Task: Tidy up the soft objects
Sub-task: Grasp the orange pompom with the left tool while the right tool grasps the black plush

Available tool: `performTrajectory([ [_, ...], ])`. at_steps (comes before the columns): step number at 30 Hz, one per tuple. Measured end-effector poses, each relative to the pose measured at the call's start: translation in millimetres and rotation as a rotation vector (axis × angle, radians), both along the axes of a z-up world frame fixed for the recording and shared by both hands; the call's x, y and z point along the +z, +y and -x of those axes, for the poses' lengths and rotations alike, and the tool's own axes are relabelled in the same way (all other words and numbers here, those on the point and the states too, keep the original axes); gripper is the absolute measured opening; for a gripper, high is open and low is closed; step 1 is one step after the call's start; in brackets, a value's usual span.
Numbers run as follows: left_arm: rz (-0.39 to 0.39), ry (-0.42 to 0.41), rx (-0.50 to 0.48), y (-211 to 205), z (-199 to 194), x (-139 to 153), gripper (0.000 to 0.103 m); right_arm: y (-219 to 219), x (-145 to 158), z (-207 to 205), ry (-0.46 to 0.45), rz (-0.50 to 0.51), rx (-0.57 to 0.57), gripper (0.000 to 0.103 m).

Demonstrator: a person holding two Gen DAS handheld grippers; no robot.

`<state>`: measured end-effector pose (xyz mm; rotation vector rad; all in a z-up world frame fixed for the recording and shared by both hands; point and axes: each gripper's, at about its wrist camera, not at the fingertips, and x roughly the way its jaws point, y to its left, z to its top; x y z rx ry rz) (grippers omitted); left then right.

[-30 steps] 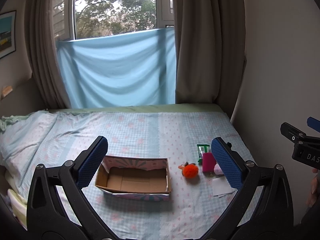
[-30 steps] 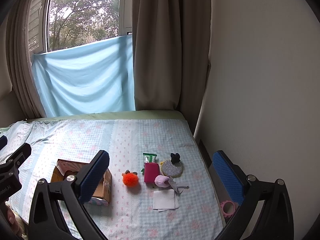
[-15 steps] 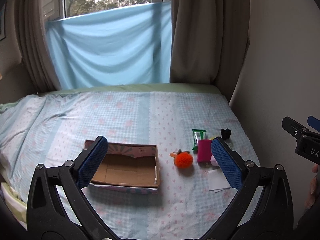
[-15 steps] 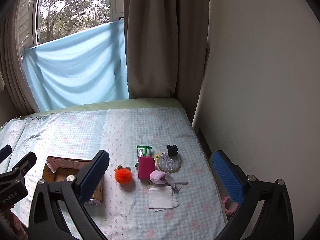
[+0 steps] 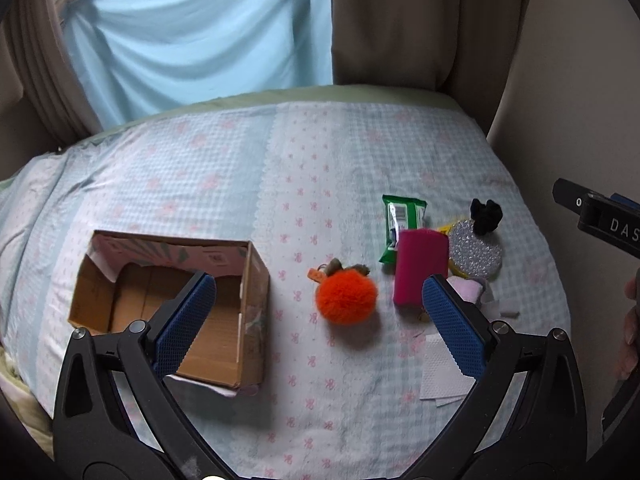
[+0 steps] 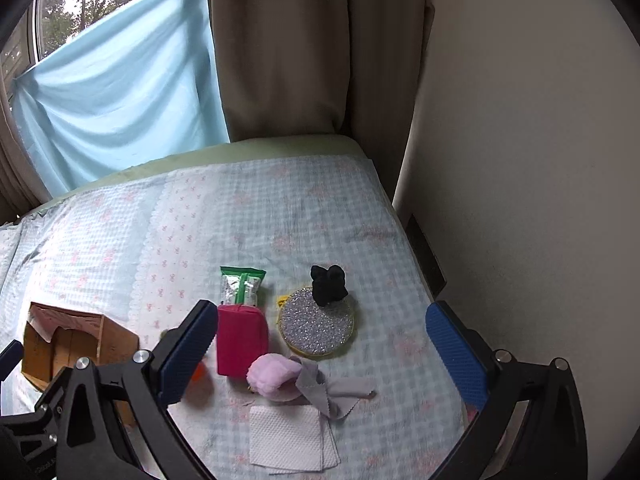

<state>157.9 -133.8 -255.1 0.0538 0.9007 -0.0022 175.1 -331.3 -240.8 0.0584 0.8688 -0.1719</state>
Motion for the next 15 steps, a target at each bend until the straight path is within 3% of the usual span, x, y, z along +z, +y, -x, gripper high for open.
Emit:
performTrajectory([
  [9, -0.086, 0.072, -0.012, -30.5, -51.7, -113.9, 0.100, -29.6, -97.6, -73.3, 0.068, 0.007, 0.016, 0.103],
  [15, -0.105, 0.130, -0.037, -32.8, -74.8, -172.7, 0.082, -38.8, -146.1, -106.9, 0.072, 0.009, 0.022, 0.103],
])
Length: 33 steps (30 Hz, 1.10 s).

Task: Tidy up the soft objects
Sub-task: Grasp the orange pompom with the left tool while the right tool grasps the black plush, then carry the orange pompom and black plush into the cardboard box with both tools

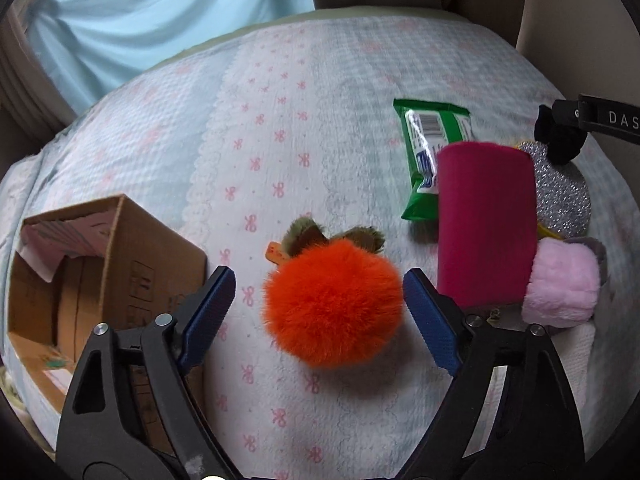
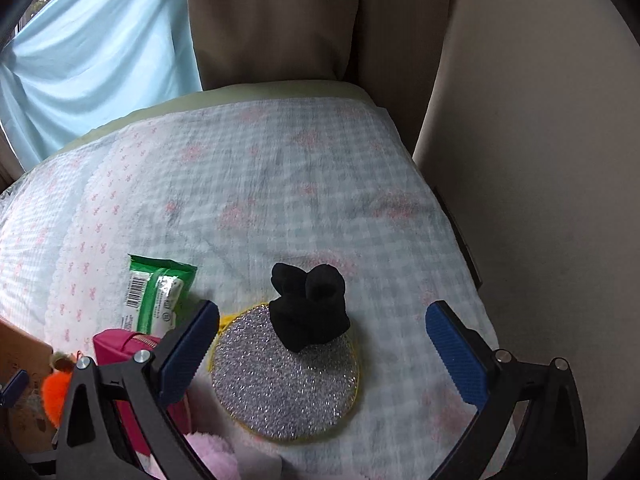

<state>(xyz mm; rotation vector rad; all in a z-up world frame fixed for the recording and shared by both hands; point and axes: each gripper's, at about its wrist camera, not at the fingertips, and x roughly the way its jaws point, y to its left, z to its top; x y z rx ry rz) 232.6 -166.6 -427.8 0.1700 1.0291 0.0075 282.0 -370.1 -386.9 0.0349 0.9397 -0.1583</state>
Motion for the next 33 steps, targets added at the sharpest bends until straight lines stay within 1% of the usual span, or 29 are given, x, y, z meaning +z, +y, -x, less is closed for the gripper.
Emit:
performTrajectory([
  [2, 0.003, 0.013, 0.001, 1.4, -3.5, -13.4, 0.079, 0.2, -12.0, -6.7, 0.001, 0.001, 0.007, 0.102],
  [3, 0.004, 0.016, 0.001, 2.3, -4.2, -18.0, 0.078, -0.1, -16.8, -9.4, 0.003, 0.001, 0.013, 0.098],
  [4, 0.005, 0.018, 0.000, 3.1, -4.7, -21.8, 0.073, 0.4, -22.2, -12.1, 0.010, 0.002, 0.021, 0.096],
  [5, 0.005, 0.020, 0.000, 4.2, -5.2, -25.0, 0.066, 1.0, -25.2, -13.6, 0.018, 0.002, 0.024, 0.094],
  [6, 0.009, 0.025, -0.002, 4.4, -6.5, -28.5, 0.062, 0.9, -28.6, -15.3, 0.022, 0.000, 0.025, 0.093],
  [7, 0.014, 0.032, -0.004, 5.0, -7.0, -30.9, 0.053, 0.8, -32.1, -17.7, 0.024, -0.003, 0.025, 0.091],
  [8, 0.019, 0.039, -0.006, 4.9, -8.0, -33.6, 0.047, 0.9, -34.9, -19.4, 0.028, -0.007, 0.027, 0.087],
  [10, 0.025, 0.050, -0.011, 4.3, -10.1, -37.8, 0.042, 0.9, -37.7, -19.7, 0.035, -0.010, 0.028, 0.079],
  [11, 0.023, 0.050, -0.012, 4.2, -10.3, -38.8, 0.039, 0.7, -38.9, -20.4, 0.036, -0.011, 0.029, 0.073],
  [13, 0.028, 0.050, -0.016, 4.3, -10.1, -39.4, 0.037, -0.2, -40.4, -21.2, 0.036, -0.013, 0.023, 0.066],
  [15, 0.037, 0.049, -0.018, 4.9, -8.8, -38.7, 0.036, -1.6, -42.7, -21.9, 0.036, -0.019, 0.021, 0.055],
  [16, 0.038, 0.050, -0.018, 5.4, -8.8, -38.7, 0.036, -2.2, -43.5, -21.7, 0.036, -0.025, 0.023, 0.051],
  [18, 0.042, 0.051, -0.014, 6.6, -8.4, -37.5, 0.035, -2.2, -44.8, -23.3, 0.032, -0.033, 0.027, 0.040],
  [20, 0.050, 0.049, -0.012, 7.2, -8.2, -35.6, 0.035, -0.7, -44.7, -24.2, 0.032, -0.038, 0.037, 0.031],
  [21, 0.052, 0.046, -0.011, 7.5, -8.4, -34.4, 0.035, 0.3, -44.1, -24.0, 0.028, -0.033, 0.040, 0.028],
  [24, 0.062, 0.033, -0.015, 7.1, -8.7, -29.2, 0.034, 3.3, -42.0, -24.5, 0.023, -0.020, 0.049, 0.023],
  [29, 0.071, 0.003, -0.028, 3.7, -9.1, -14.8, 0.034, 4.4, -28.1, -16.4, -0.009, -0.014, 0.055, 0.021],
  [33, 0.069, -0.019, -0.027, 2.7, -9.5, 3.5, 0.034, 2.0, -8.5, -11.7, -0.026, -0.009, 0.056, 0.020],
])
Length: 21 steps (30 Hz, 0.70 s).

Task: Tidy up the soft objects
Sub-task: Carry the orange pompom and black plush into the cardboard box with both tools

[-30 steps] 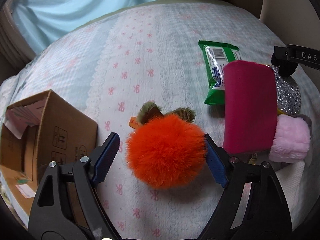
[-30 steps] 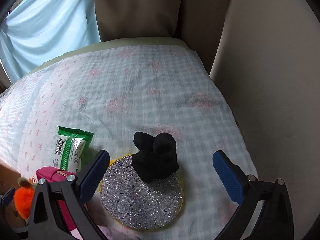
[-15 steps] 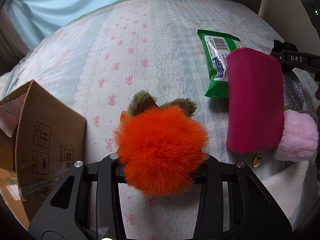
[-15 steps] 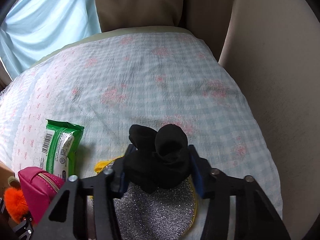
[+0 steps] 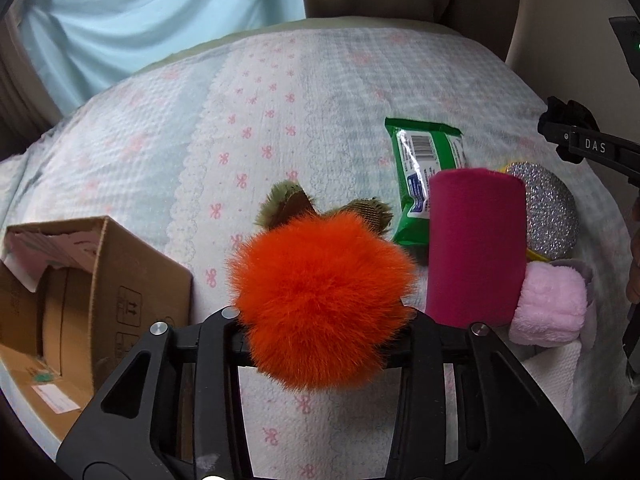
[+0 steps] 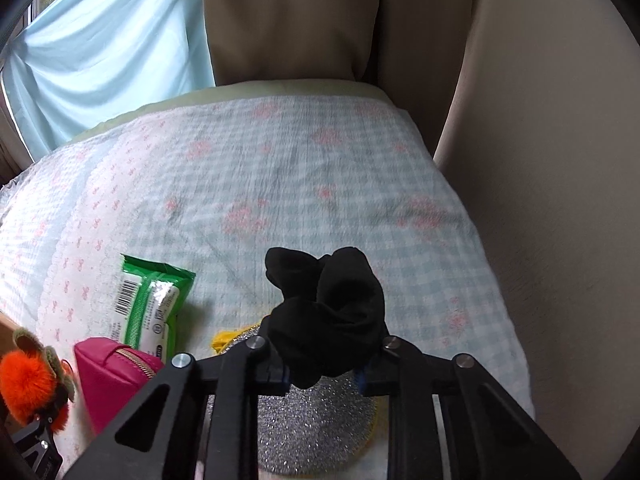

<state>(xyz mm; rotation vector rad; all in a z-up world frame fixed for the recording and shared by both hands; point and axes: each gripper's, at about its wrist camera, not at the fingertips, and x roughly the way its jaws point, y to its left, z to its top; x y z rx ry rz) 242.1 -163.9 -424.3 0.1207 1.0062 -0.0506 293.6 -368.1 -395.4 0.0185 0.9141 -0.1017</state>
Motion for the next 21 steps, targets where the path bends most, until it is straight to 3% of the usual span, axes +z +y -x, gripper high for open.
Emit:
performTrajectory([
  [5, 0.018, -0.034, 0.009, 3.2, 1.4, 37.4, 0.034, 0.8, 44.6, 14.1, -0.028, 0.017, -0.005, 0.020],
  [12, 0.045, -0.113, 0.017, 14.6, 13.7, 120.7, 0.034, 16.5, 122.9, 49.2, -0.069, 0.012, -0.016, 0.020],
  [21, 0.114, -0.181, 0.062, 65.7, 48.6, 219.8, 0.034, 76.7, 216.3, 111.0, -0.113, -0.001, -0.004, 0.020],
])
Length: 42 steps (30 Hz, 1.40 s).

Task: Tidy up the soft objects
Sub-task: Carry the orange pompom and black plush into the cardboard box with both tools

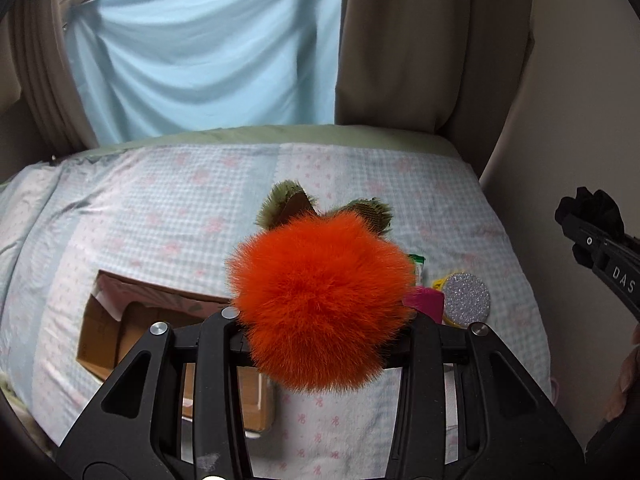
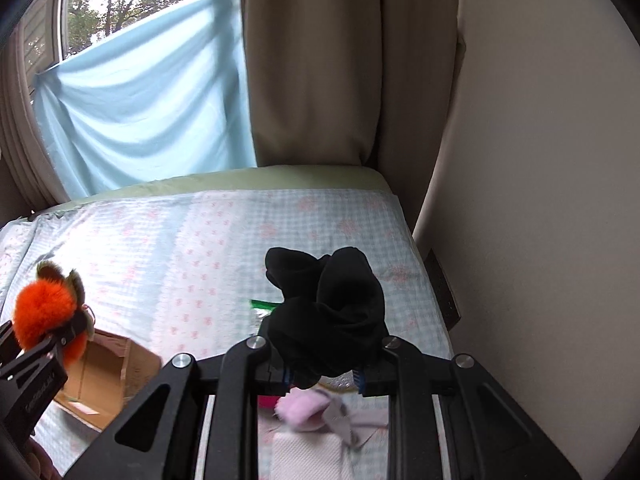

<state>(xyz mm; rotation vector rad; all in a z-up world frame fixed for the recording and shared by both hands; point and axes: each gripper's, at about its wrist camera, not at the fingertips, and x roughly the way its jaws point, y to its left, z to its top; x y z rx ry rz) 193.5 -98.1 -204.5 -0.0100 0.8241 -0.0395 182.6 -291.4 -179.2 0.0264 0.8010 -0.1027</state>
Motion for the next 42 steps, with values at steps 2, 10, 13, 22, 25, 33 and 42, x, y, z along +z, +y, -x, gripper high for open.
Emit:
performTrajectory([
  [2, 0.012, -0.012, 0.008, 17.0, 9.6, 16.9, 0.034, 20.1, 16.6, 11.9, -0.002, -0.019, 0.007, 0.020],
  [10, 0.011, -0.051, 0.005, 111.0, 40.5, 69.0, 0.034, 131.9, 58.4, 45.1, -0.013, 0.003, 0.091, 0.020],
  [13, 0.001, -0.056, -0.007, 154.1, 45.4, 73.4, 0.034, 178.5, 66.7, 50.4, -0.013, 0.000, 0.114, 0.020],
  [22, -0.041, 0.045, -0.016, 273.6, 36.3, 30.0, 0.034, 294.5, 35.4, 41.8, 0.100, -0.036, 0.143, 0.020],
  [25, -0.047, 0.114, -0.040, 296.9, 27.7, 2.1, 0.034, 319.4, 11.6, 33.1, 0.172, -0.083, 0.133, 0.020],
  [33, -0.059, 0.267, -0.098, 312.9, -1.4, -67.3, 0.034, 347.5, -62.1, -0.5, 0.372, -0.154, 0.128, 0.020],
  [42, -0.088, 0.470, -0.217, 286.9, -29.1, -127.5, 0.034, 342.8, -129.0, -51.2, 0.602, -0.218, 0.137, 0.020],
])
